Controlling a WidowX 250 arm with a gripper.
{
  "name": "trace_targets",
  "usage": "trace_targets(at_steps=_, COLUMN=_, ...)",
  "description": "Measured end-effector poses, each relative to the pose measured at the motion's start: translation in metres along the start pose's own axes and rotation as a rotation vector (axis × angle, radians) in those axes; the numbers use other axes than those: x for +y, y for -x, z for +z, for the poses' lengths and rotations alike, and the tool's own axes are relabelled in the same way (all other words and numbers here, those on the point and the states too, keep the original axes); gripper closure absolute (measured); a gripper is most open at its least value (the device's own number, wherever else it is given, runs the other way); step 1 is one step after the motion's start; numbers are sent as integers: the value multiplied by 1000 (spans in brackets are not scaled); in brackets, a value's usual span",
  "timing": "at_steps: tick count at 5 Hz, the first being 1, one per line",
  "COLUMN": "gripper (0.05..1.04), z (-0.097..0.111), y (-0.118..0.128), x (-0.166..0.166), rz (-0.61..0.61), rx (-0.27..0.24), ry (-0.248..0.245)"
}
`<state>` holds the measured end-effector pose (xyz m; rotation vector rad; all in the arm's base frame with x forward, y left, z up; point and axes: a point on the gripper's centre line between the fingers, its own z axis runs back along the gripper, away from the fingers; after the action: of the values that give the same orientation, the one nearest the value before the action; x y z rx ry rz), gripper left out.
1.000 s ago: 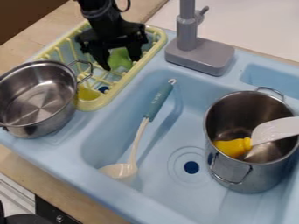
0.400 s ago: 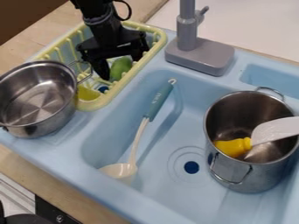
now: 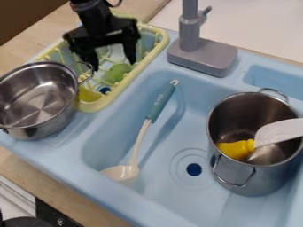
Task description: Moved green brocoli piece from inside the silver pot to the yellow basket
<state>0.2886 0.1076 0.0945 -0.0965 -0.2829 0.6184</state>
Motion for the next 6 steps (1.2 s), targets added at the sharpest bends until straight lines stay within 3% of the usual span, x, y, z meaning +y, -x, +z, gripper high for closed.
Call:
trace_targets(at_steps=2, gripper=83, z=38, y=-13, x=-14, rz=-12, rx=-63, ry=4)
trace_targets(at_steps=3, gripper=83, z=53, y=-11, x=-16, rz=-35, rx=-64, ry=-7)
trace_targets(at_steps=4, gripper=83, z=61, y=-2, x=-12, rz=-60, rx=-24, ry=-32)
trace_targets(at_steps=5, gripper=83, z=84, y=5, x=-6, rz=-72, rx=-69, ry=-64)
trace_targets(at_steps=6, gripper=83, z=88, y=19, x=-7, rz=-148, rx=-34, ry=-37)
